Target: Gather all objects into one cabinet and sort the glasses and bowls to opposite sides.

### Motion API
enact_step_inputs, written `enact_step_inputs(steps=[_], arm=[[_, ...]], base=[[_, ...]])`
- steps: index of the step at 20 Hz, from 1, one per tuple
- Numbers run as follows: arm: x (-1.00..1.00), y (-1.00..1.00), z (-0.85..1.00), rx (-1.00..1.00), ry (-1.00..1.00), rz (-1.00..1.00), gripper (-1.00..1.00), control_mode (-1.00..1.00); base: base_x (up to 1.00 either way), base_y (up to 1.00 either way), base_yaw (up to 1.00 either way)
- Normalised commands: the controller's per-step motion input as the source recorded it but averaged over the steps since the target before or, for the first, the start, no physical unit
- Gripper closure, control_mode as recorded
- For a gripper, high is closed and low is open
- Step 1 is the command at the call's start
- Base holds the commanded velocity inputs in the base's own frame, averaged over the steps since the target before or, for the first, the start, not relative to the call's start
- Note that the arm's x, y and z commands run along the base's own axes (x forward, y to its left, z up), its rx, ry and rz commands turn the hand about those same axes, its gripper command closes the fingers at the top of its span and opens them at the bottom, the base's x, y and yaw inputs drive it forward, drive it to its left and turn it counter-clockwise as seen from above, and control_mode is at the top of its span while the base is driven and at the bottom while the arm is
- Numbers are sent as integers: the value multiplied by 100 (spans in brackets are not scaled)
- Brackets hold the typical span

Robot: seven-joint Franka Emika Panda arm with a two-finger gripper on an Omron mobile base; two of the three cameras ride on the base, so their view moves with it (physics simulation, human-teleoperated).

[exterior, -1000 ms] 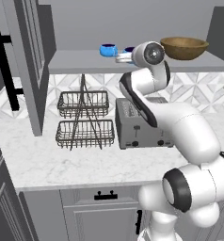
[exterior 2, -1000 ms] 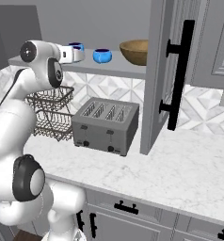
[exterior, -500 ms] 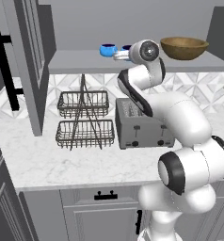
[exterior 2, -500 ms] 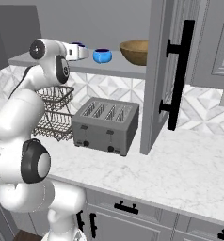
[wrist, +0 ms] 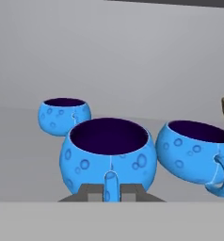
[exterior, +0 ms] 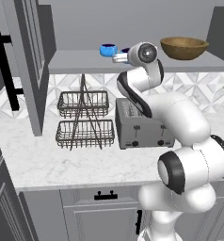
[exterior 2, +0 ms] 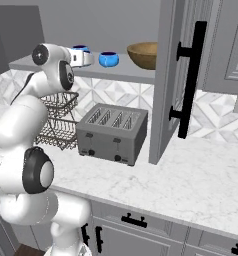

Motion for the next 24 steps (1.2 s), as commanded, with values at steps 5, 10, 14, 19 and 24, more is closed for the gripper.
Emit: enact_step_inputs(steps=[5,10,14,19,24], arm=[[21,0,-1,0,0,0,100,-100],[39,0,0,0,0,0,100,-100],[25,0,-2,0,0,0,100,-100],[2,0,-22,0,0,0,100,-100],[23,0,-4,0,0,0,100,-100]], base=[[0,0,0],[0,0,0],[0,0,0],[0,0,0],[0,0,0]])
